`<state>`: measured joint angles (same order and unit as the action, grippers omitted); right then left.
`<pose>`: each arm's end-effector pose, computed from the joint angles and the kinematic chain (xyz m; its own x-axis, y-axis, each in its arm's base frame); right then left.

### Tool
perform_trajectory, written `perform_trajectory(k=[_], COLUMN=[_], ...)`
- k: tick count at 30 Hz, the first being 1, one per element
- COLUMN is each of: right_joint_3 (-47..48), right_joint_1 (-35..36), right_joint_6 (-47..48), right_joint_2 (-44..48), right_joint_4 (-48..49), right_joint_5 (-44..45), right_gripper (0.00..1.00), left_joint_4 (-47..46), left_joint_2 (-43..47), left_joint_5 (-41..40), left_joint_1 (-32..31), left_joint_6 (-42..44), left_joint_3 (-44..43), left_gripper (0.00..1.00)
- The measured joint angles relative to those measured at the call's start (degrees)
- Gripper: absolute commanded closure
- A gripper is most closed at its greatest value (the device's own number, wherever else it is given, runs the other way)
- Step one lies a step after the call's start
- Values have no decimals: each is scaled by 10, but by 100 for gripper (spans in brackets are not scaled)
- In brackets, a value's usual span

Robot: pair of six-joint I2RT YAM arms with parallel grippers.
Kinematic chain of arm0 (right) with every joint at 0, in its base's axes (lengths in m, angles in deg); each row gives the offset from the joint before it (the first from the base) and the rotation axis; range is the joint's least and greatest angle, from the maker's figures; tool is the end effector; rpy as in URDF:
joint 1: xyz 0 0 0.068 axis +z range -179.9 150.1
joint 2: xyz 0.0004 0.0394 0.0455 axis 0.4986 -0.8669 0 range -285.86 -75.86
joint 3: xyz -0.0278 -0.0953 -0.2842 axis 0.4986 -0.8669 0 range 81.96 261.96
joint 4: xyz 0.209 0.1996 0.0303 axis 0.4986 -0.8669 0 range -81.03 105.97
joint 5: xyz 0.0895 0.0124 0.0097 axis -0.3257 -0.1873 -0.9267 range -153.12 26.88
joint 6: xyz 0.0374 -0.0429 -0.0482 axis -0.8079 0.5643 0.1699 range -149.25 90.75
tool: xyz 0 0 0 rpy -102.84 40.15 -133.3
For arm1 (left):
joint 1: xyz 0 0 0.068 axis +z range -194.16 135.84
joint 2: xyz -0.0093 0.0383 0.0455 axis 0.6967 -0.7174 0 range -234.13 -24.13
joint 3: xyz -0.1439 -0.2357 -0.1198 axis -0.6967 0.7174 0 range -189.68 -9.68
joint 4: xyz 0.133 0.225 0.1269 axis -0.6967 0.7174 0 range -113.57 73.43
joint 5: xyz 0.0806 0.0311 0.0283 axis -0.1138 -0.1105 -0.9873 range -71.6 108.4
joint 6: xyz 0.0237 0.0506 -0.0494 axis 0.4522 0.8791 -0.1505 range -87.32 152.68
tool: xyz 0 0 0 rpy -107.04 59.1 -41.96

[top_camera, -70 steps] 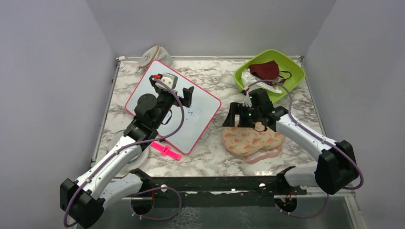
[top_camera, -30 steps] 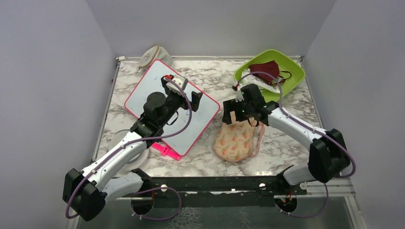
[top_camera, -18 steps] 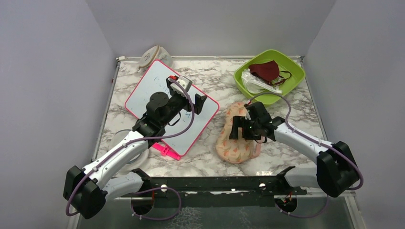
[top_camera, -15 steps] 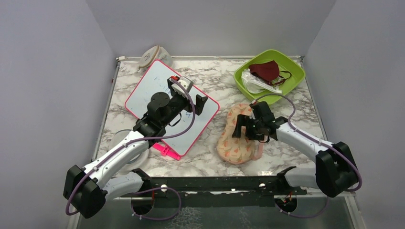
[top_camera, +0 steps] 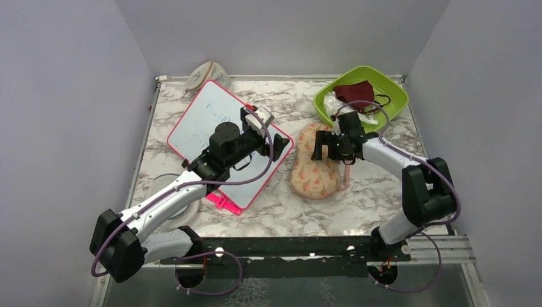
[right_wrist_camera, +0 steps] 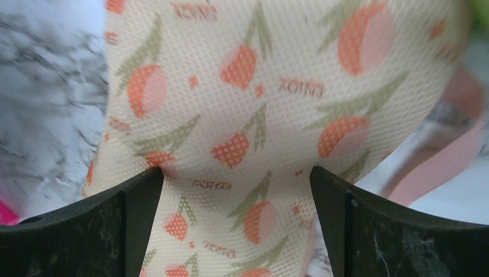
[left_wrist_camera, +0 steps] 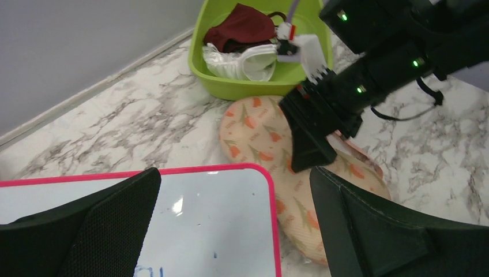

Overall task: Unzip the laundry bag and remove the bra
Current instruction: Adjust the laundry bag at the center of the board.

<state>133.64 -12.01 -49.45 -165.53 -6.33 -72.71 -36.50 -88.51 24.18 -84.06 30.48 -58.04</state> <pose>0.3202 0.1145 0.1661 -0.9075 0.0647 -0.4151 -0.0727 0.9490 0.3068 0.2347 -0.2044 0.3519 -0.0689 0.0078 -0.9976 0.7133 0.6995 -0.0438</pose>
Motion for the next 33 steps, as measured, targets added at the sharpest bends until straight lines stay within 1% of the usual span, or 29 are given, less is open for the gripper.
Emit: perform_trajectory(k=[2, 4, 10, 11, 14, 17, 21, 24, 26, 27, 28, 30, 33], right_joint_3=[32, 47, 33, 22, -38, -92, -133, -150, -165, -176, -178, -184, -186], right_joint_1=[0, 0, 0, 0, 0, 19, 41, 40, 39, 37, 35, 26, -11], right_joint_6=[19, 28, 30, 24, 1, -23, -47, -69, -87, -104, -108, -129, -144], right_joint_2=[-8, 5, 127, 146, 186, 183, 157, 127, 126, 131, 138, 167, 229], right_joint_4=[0, 0, -22, -19, -4, 8, 32, 52, 57, 56, 55, 37, -4], right_joint_5=[-8, -11, -32, -52, -150, -218, -274, -268, -249, -222, -218, -171, -98], right_gripper=[2, 1, 2, 3, 3, 3, 3, 3, 3, 3, 3, 3, 2], left_joint_4=[-2, -11, -48, -48, -54, -67, -77, -79, -84, -85, -85, -86, -87], left_joint_2=[-12, -18, -19, -19, -19, -19, -28, -34, -33, -33, -33, -34, -37], left_joint_5=[15, 26, 50, 50, 51, 51, 51, 51, 51, 51, 50, 49, 47], left_joint_1=[-11, -26, -84, -92, -106, -109, -112, -121, -126, -129, -132, -141, -159], left_joint_6=[9, 25, 90, 97, 115, 121, 125, 131, 136, 139, 143, 151, 169], left_joint_3=[0, 7, 56, 62, 69, 69, 69, 71, 76, 79, 82, 88, 92], left_gripper=[1, 1, 2, 2, 3, 3, 3, 2, 3, 4, 6, 9, 13])
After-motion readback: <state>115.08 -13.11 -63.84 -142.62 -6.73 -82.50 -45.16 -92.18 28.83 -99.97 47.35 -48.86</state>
